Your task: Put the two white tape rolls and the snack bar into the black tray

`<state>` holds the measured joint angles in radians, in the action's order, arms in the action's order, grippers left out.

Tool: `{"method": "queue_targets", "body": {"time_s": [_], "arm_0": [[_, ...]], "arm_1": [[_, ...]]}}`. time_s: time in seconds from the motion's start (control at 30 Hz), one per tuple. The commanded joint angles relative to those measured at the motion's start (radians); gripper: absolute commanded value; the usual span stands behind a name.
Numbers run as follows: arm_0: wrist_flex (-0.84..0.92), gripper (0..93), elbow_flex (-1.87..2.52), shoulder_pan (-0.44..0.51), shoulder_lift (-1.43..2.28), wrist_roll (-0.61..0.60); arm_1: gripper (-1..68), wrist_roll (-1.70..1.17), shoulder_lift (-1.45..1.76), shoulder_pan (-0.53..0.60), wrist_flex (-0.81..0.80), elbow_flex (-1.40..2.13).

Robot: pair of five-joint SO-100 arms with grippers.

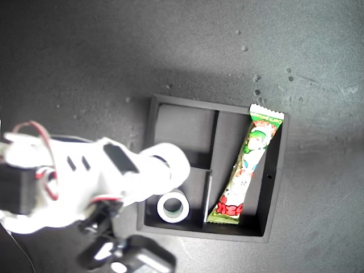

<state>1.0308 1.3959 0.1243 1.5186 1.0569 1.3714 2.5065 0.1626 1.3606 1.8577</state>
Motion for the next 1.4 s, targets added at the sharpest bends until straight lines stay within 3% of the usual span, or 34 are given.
{"method": "queue_targets", "body": {"time_s": [0.0, 0.27, 0.4, 0.7, 0.97, 1.17, 1.37], "arm_0": [[0.084, 0.0, -0.247, -0.049, -0.209, -0.029], [0.509, 0.0, -0.831, -0.118, -0.666, 0.005], [0.810, 0.0, -1.637, -0.126, -1.114, 0.003], [0.804, 1.2, -1.620, -0.118, -1.152, 0.021], [0.804, 22.4, -1.465, -0.087, -1.012, 0.018], [0.804, 21.2, -1.299, -0.086, -0.761, 0.012], [0.805, 17.8, -1.008, -0.156, -0.337, 0.031]], "arm_1": [[-0.5, 0.020, 0.037, 0.052, -0.137, 0.163], [-0.5, 0.026, 0.037, 0.144, -0.285, 0.341], [-0.5, 0.023, 0.037, 0.161, -0.316, 0.365], [-0.5, 0.014, 0.037, 0.169, -0.327, 0.377], [-0.5, 0.000, 0.037, 0.170, -0.331, 0.377], [-0.5, -0.008, 0.037, 0.166, -0.331, 0.377], [-0.5, -0.008, 0.037, 0.167, -0.331, 0.380]]}}
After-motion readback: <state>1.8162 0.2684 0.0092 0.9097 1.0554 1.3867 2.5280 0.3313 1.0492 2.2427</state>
